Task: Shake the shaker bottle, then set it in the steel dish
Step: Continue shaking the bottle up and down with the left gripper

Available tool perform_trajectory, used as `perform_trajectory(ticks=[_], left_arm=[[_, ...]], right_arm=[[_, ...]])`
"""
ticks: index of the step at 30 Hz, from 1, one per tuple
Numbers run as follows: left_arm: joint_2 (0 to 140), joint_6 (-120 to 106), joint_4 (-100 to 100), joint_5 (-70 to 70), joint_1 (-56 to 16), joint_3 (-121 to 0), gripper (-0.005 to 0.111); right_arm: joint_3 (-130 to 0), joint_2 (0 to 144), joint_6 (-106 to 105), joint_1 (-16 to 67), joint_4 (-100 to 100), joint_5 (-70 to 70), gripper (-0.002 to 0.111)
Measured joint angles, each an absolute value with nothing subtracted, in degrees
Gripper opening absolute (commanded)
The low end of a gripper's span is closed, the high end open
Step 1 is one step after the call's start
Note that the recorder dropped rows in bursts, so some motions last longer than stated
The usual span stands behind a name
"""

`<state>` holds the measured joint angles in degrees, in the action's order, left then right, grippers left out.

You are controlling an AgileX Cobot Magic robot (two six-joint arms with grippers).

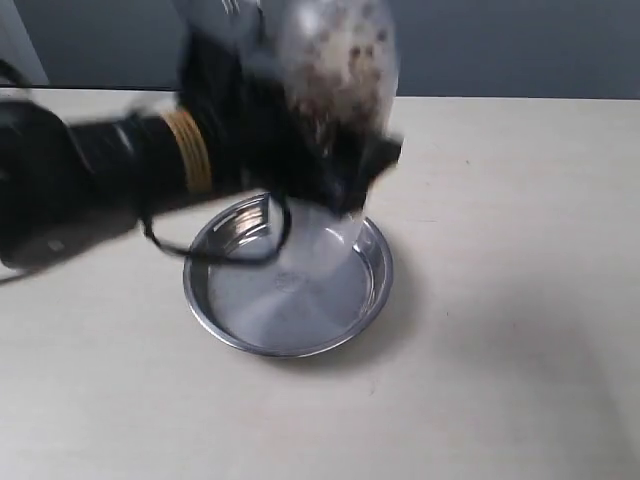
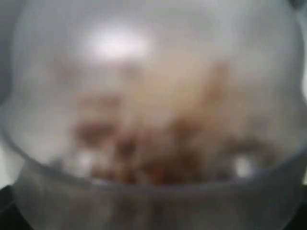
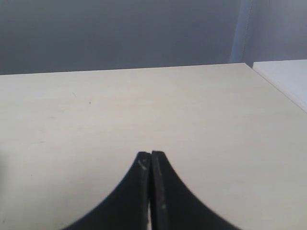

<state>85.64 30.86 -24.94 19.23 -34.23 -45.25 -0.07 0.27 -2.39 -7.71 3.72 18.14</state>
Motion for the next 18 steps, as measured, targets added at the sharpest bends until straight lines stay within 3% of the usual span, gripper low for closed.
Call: perform_trajectory(ticks=[3, 8, 13, 18], left_arm=[[86.3, 31.4, -25.8, 14.4, -34.2, -44.0, 0.0], [76.5, 29.9, -26.8, 21.1, -34.5, -49.4, 0.0], [85.1, 30.9, -24.4, 18.2, -34.8, -42.6, 0.0], [78.7, 28.8, -25.4, 19.9, -34.8, -47.0, 0.0]], right_arm=[[-0.1, 0.3, -2.4, -7.7, 3.7, 18.3, -0.001], [-0.1, 0.3, -2.4, -7.7, 3.7, 18.1, -0.001], [-0.1, 0.3, -2.4, -7.7, 3.7, 18.1, -0.001], [-0.1, 0.3, -2.4, -7.7, 3.7, 18.3, -0.001]])
